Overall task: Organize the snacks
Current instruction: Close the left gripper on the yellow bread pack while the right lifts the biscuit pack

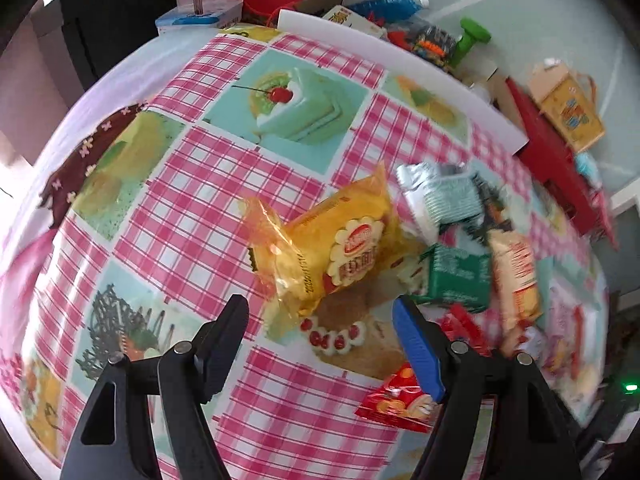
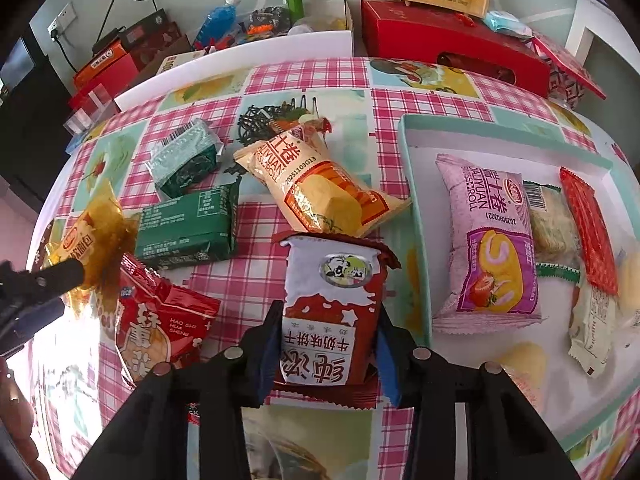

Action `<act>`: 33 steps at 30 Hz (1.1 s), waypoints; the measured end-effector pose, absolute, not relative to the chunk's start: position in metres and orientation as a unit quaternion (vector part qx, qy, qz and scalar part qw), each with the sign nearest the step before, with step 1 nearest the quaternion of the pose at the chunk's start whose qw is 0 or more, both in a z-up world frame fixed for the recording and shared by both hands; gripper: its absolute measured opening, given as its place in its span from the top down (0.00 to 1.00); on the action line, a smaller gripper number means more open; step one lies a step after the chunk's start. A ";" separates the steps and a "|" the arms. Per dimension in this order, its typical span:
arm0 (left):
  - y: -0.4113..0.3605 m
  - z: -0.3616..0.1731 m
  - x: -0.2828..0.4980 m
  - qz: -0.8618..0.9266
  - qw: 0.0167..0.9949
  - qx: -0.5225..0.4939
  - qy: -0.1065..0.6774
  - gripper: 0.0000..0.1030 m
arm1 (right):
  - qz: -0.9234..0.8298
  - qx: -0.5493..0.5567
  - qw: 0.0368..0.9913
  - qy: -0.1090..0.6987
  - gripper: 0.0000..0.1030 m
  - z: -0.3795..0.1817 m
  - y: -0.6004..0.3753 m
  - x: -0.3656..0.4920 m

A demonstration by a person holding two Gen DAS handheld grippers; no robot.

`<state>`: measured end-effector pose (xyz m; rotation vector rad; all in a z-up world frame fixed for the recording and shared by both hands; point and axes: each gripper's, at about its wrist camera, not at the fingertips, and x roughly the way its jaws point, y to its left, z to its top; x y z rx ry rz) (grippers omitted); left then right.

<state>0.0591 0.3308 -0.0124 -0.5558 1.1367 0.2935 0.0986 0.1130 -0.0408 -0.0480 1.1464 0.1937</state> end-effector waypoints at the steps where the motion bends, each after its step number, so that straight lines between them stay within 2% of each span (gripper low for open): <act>1: 0.336 -0.011 0.054 0.128 0.797 -0.268 0.527 0.27 | 0.091 -0.022 0.835 0.542 0.58 -0.041 0.112 0.099; 5: 0.335 0.012 0.043 0.117 0.812 -0.256 0.511 0.27 | 0.090 -0.021 0.834 0.544 0.59 -0.040 0.110 0.099; 13: 0.326 0.039 0.060 0.153 0.860 -0.113 0.474 0.26 | 0.090 -0.019 0.832 0.548 0.60 -0.040 0.107 0.098; 19: 0.324 0.026 0.084 0.134 0.873 -0.082 0.462 0.25 | 0.089 -0.017 0.830 0.550 0.60 -0.041 0.107 0.099; 29: 0.306 -0.014 0.090 0.109 0.832 -0.095 0.535 0.25 | 0.087 -0.011 0.829 0.552 0.59 -0.041 0.104 0.100; 31: 0.303 -0.020 0.087 0.121 0.825 -0.088 0.545 0.27 | 0.087 -0.010 0.829 0.553 0.59 -0.041 0.104 0.099; 33: 0.304 -0.025 0.086 0.134 0.818 -0.084 0.552 0.38 | 0.087 -0.010 0.829 0.553 0.59 -0.041 0.103 0.098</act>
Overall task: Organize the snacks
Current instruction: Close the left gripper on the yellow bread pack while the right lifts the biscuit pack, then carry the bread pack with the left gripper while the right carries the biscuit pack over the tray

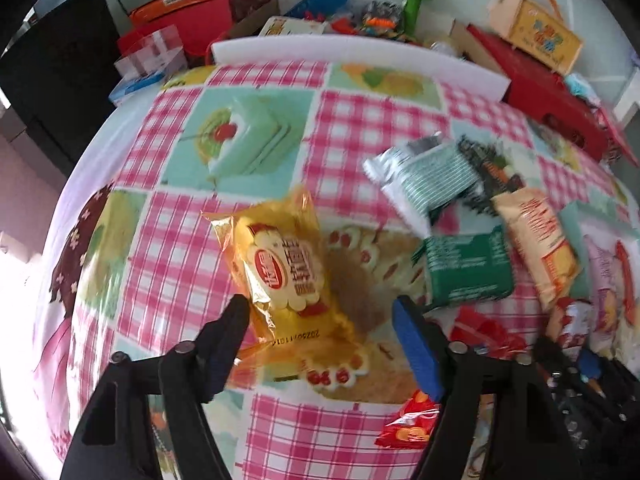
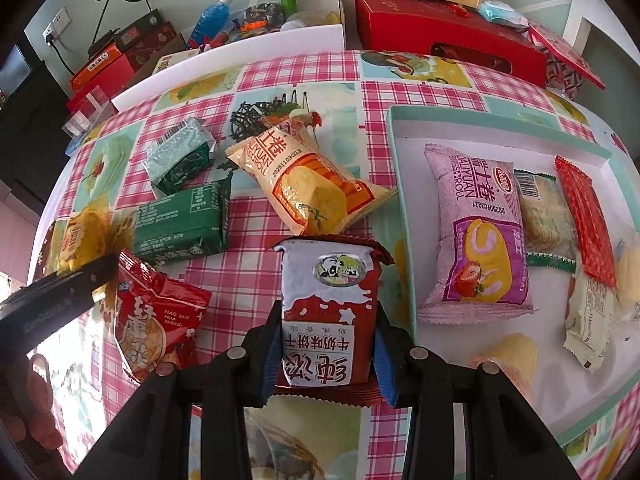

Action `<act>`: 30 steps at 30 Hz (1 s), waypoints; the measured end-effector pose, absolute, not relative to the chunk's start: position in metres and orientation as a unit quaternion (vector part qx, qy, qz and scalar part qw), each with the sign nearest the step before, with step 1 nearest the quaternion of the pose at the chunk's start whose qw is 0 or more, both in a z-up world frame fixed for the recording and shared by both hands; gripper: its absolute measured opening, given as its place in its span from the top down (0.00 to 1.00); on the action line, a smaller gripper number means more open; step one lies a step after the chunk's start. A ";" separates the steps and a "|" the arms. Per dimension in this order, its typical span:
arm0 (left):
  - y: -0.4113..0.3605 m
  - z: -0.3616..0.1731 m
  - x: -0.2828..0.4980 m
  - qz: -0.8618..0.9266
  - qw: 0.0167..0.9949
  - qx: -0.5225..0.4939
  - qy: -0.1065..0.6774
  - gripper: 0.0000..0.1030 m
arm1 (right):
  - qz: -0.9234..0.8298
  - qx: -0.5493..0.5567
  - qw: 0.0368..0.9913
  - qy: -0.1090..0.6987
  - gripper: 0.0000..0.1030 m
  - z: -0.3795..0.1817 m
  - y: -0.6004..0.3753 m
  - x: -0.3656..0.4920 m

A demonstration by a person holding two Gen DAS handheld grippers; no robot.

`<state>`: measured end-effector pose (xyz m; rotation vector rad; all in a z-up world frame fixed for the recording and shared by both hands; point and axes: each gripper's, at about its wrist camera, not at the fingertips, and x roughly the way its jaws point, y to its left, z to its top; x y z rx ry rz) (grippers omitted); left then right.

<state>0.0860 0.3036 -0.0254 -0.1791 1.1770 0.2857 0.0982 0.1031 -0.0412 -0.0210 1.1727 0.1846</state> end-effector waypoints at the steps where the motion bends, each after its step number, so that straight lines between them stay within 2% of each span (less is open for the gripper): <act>1: 0.305 -0.027 0.085 0.140 0.816 -0.085 0.555 0.41 | 0.087 -0.009 0.829 0.552 0.60 -0.041 0.103 0.097; 3: 0.308 -0.028 0.083 0.148 0.815 -0.094 0.552 0.51 | 0.087 -0.008 0.829 0.552 0.60 -0.040 0.103 0.096; 8: 0.312 -0.022 0.077 0.153 0.820 -0.106 0.541 0.60 | 0.088 -0.010 0.832 0.548 0.60 -0.036 0.103 0.096; 14: 0.310 -0.011 0.074 0.150 0.829 -0.110 0.528 0.61 | 0.088 -0.010 0.836 0.542 0.60 -0.028 0.101 0.094; 30: 0.295 0.059 0.064 0.135 0.876 -0.128 0.446 0.61 | 0.090 0.017 0.859 0.504 0.60 0.014 0.082 0.083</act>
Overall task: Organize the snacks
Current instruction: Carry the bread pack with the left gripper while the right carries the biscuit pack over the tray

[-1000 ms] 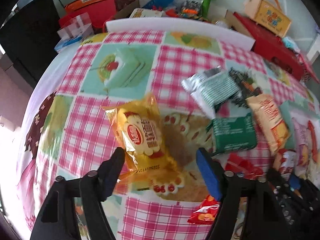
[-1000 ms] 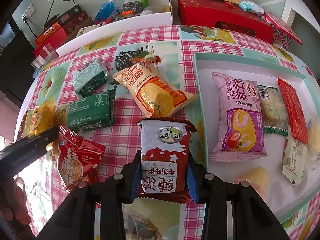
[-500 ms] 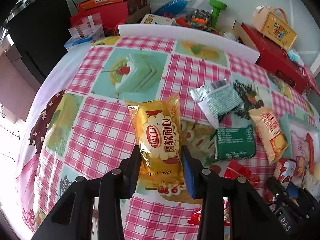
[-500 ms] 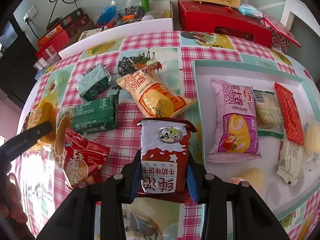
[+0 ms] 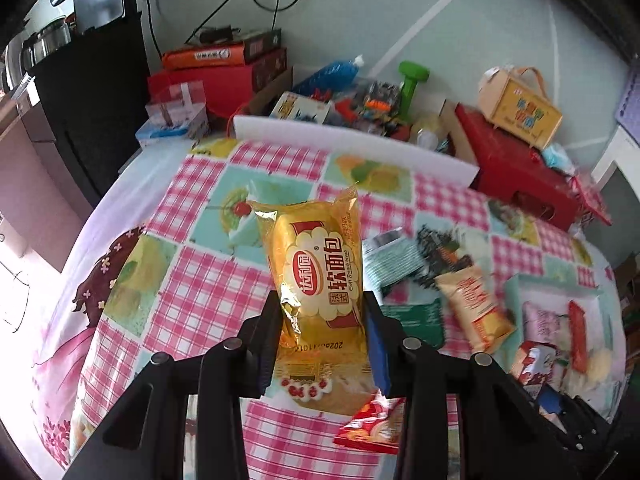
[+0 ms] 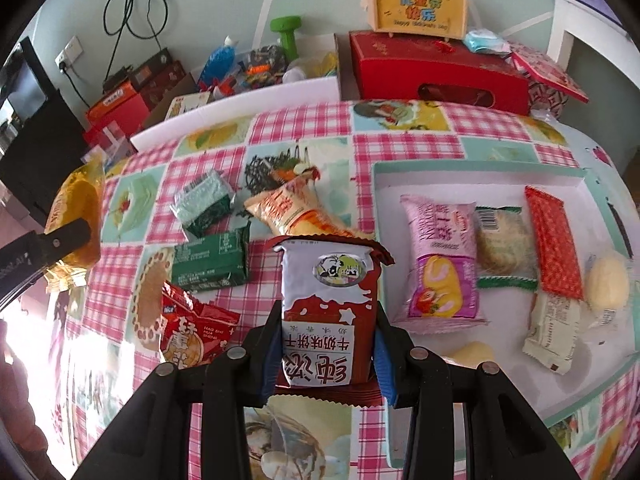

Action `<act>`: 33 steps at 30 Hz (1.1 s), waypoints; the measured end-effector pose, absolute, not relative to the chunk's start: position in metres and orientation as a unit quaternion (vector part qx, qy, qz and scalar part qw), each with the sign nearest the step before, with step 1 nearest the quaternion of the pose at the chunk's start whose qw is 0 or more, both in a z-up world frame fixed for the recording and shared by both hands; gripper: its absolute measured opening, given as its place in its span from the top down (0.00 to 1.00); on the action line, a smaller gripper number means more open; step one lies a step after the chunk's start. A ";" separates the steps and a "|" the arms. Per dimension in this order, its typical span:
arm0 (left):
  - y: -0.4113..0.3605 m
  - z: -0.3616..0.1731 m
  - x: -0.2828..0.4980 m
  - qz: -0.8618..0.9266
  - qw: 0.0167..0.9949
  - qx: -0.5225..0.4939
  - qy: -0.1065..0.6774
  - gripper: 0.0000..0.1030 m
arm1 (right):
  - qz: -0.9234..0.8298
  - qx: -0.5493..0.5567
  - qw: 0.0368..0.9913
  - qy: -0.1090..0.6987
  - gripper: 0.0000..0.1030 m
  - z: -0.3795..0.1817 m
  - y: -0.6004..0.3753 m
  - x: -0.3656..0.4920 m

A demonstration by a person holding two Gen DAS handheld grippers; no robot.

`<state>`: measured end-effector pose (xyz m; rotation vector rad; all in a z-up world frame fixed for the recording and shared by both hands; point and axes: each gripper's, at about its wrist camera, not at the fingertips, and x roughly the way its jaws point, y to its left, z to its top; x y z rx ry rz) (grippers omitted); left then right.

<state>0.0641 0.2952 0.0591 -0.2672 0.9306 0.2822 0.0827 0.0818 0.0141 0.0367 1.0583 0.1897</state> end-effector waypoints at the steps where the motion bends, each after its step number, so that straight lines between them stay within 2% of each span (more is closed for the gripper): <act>1: 0.291 0.063 0.064 0.131 0.879 -0.128 0.441 0.61 | 0.089 0.019 0.860 0.502 0.60 0.015 0.081 0.085; 12: 0.226 0.080 0.071 0.059 0.896 -0.113 0.424 0.61 | 0.038 0.066 0.870 0.488 0.59 0.026 0.024 0.090; 26: 0.104 0.067 0.078 -0.071 0.891 -0.046 0.445 0.61 | -0.107 0.155 0.859 0.475 0.59 0.028 -0.111 0.089; 33: 0.050 0.046 0.079 -0.119 0.878 -0.002 0.463 0.61 | -0.125 0.175 0.857 0.469 0.59 0.025 -0.141 0.087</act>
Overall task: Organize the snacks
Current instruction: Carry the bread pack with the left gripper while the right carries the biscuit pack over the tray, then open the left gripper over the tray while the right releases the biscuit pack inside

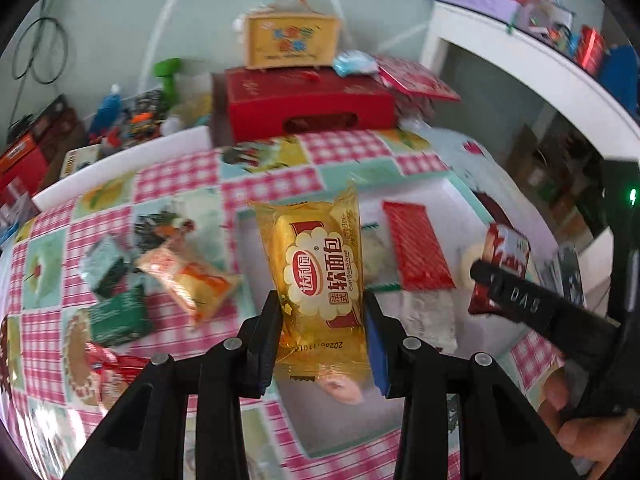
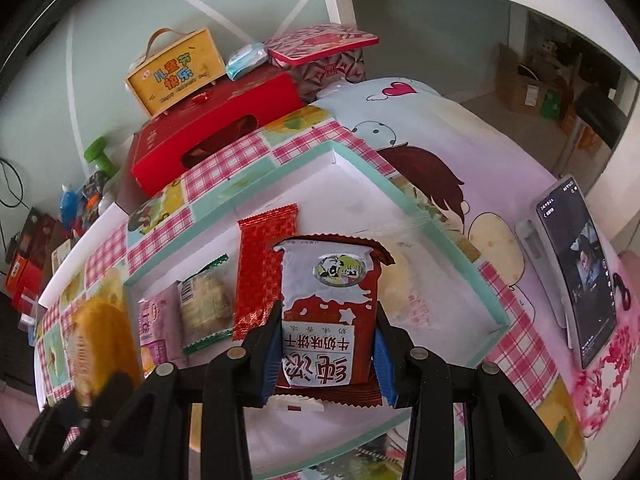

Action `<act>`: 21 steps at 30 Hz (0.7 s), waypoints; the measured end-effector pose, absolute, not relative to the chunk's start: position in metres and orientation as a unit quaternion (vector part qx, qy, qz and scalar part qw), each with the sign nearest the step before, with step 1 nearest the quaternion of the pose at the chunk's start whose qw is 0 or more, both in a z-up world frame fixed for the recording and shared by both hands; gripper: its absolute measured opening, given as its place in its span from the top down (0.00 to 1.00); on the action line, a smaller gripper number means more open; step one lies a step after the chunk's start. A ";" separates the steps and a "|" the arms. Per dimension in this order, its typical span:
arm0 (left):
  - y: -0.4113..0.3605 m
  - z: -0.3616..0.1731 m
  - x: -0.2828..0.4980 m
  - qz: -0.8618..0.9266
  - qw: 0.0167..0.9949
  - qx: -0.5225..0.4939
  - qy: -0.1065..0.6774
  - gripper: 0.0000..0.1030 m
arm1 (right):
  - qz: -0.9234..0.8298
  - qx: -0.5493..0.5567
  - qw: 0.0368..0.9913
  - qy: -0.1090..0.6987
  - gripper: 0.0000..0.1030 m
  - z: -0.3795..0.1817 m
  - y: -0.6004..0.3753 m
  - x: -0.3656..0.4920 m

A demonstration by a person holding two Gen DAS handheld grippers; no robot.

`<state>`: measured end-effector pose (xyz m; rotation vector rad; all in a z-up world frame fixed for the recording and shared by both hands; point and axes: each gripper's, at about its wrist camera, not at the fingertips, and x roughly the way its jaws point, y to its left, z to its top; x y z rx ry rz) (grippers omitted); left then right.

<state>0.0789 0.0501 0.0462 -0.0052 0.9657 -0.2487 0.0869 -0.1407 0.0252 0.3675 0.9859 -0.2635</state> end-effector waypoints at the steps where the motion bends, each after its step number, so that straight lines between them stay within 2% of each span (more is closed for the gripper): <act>1: 0.045 0.043 0.080 -0.122 0.877 0.004 0.464 0.61 | -0.124 0.176 0.857 0.469 0.59 0.025 -0.141 0.087; 13: 0.027 0.029 0.086 -0.134 0.878 0.025 0.459 0.61 | -0.108 0.174 0.857 0.473 0.59 0.018 -0.135 0.091; 16: 0.026 0.031 0.086 -0.131 0.880 0.028 0.456 0.60 | -0.110 0.178 0.859 0.468 0.56 0.020 -0.136 0.090; 18: 0.026 0.032 0.085 -0.127 0.881 0.033 0.454 0.51 | -0.108 0.181 0.859 0.467 0.56 0.021 -0.136 0.090; 21: 0.028 0.035 0.085 -0.122 0.881 0.035 0.456 0.48 | -0.115 0.178 0.856 0.472 0.56 0.021 -0.137 0.091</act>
